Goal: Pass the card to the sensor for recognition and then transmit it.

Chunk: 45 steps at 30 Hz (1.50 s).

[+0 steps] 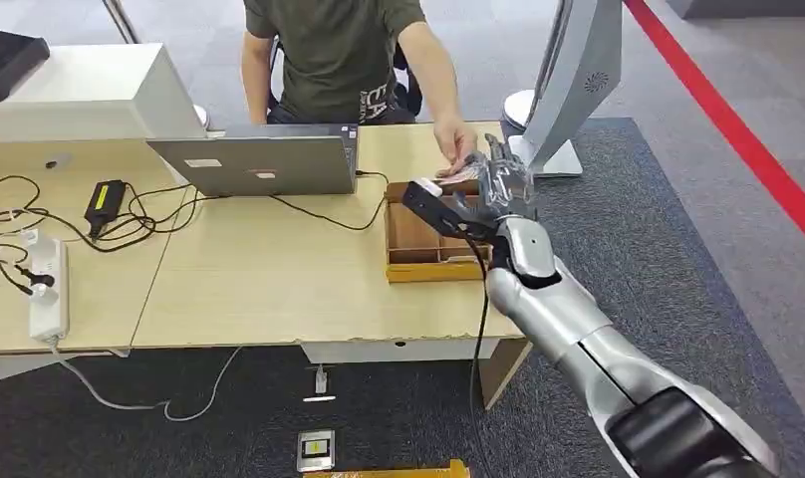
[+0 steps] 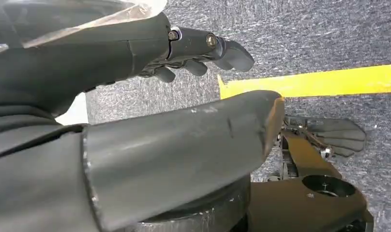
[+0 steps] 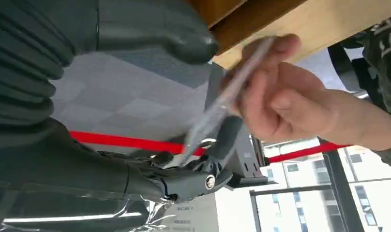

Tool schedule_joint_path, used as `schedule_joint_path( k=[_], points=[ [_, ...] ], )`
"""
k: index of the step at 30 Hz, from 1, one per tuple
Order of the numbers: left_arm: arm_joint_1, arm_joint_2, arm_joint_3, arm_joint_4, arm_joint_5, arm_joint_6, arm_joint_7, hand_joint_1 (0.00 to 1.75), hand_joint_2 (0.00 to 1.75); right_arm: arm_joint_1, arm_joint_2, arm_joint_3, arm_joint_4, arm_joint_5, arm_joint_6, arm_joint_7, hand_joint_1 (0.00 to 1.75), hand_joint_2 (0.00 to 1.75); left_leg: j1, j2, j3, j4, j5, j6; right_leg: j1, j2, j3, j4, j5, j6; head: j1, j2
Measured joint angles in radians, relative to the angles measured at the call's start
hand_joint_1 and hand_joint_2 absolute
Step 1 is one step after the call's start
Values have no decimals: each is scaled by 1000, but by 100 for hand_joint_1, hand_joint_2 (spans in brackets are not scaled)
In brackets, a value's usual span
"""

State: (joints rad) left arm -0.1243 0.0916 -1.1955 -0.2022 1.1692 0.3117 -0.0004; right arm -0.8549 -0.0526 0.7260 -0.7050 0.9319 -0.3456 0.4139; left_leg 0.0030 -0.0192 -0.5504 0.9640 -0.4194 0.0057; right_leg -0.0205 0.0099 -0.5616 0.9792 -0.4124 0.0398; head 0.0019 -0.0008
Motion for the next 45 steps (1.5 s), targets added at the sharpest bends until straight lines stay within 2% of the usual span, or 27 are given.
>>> schedule_joint_path(
  k=[9,15,21,25,28,33,34,36,40,45],
  points=[
    [1,0,8,0,8,10,0,0,0,0,8,1,11,31,-24,-22,0,0,0,0,0,0,0,0,0,0,0,0,0,0,0,0],
    [2,-1,21,0,35,16,10,0,0,29,-5,-23,-43,18,-14,-71,0,0,0,0,1,1,0,0,0,0,0,-1,0,0,0,0],
    [6,-6,42,0,63,38,38,0,0,155,-87,-55,-237,-53,116,-83,0,0,0,0,1,1,0,0,0,0,0,-1,0,0,0,0],
    [10,-6,52,0,59,50,71,0,0,257,-189,-77,-415,-164,170,-33,0,0,0,0,1,1,-1,1,0,0,0,-2,0,0,0,0],
    [12,-6,56,0,58,58,72,0,0,323,-266,-86,-550,-215,172,2,0,0,0,0,1,1,-1,1,-1,0,0,-2,0,0,0,0],
    [13,-6,58,0,56,66,70,0,0,414,-384,-88,-761,-241,127,56,0,0,0,0,1,1,-1,1,0,0,0,-2,0,0,0,0],
    [13,-6,58,0,56,66,65,0,0,425,-402,-88,-793,-233,121,64,0,175,0,0,1,1,-1,1,0,1,0,-2,0,0,0,0],
    [12,-6,61,-1,58,67,55,0,0,457,-442,-88,-870,-176,103,102,0,175,0,0,1,1,-1,1,0,1,0,-2,0,0,0,0],
    [13,-9,66,-1,74,89,46,0,0,548,-504,-85,-1029,88,114,239,0,175,0,0,0,1,-1,1,0,1,0,-2,0,0,0,0],
    [11,-21,85,-1,104,126,29,0,0,680,-535,-71,-1208,305,147,276,0,175,0,0,0,0,-2,0,1,0,1,-2,-1,-1,0,0]
  ],
)
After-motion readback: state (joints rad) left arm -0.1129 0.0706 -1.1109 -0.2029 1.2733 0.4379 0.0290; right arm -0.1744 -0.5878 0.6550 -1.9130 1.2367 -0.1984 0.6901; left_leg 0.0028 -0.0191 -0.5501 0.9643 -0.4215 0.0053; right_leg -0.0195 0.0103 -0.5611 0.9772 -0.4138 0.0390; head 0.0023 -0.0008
